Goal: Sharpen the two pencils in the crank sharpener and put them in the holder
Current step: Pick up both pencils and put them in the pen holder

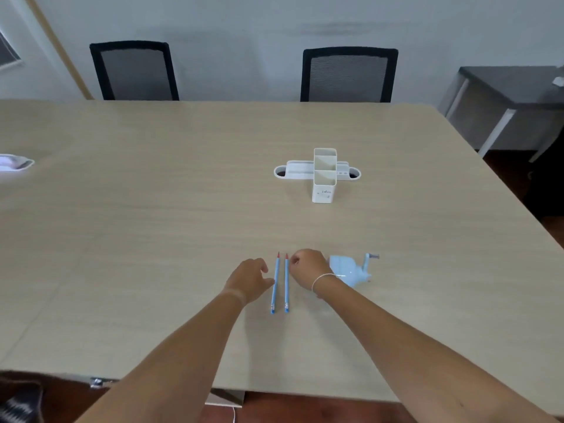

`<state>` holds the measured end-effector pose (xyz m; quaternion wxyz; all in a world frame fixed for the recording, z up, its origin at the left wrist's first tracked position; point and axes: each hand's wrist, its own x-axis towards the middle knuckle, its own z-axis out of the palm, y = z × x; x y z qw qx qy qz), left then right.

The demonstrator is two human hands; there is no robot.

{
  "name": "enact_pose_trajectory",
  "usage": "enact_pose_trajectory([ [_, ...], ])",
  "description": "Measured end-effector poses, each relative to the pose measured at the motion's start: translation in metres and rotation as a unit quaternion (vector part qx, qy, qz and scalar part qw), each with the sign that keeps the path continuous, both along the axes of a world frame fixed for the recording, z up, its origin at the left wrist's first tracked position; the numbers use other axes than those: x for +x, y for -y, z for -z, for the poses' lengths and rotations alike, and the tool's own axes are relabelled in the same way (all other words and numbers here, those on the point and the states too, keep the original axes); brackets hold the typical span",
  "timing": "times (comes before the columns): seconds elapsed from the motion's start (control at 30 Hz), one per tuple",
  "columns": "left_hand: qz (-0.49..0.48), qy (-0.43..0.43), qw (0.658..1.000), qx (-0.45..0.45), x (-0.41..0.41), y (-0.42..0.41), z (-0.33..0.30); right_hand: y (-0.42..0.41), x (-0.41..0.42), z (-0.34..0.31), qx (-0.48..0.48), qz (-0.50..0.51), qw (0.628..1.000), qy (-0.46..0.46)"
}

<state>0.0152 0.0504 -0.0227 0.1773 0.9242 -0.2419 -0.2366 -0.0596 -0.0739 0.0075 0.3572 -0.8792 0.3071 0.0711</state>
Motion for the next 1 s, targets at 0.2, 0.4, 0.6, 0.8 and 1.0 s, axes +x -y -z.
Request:
enact_pose_trajectory([
  [0.2,-0.026,-0.045,0.998,-0.030,0.002,0.008,0.018,-0.022,0.001,0.032,-0.005,0.048,0.997,-0.065],
  [0.4,-0.040,-0.065,0.996,-0.040,0.008,0.013,0.026,-0.029,0.000,0.049,-0.006,0.080,0.994,-0.074],
  [0.6,-0.075,-0.047,0.996,-0.026,0.018,0.008,0.028,-0.030,0.004,0.056,-0.037,0.109,0.991,-0.070],
  [0.8,-0.083,-0.042,0.995,-0.024,0.029,0.000,0.027,-0.033,0.012,0.054,-0.015,0.138,0.988,-0.068],
  [1.0,-0.098,-0.040,0.991,-0.086,0.050,-0.001,0.003,-0.029,0.035,0.025,0.035,0.189,0.981,-0.002],
])
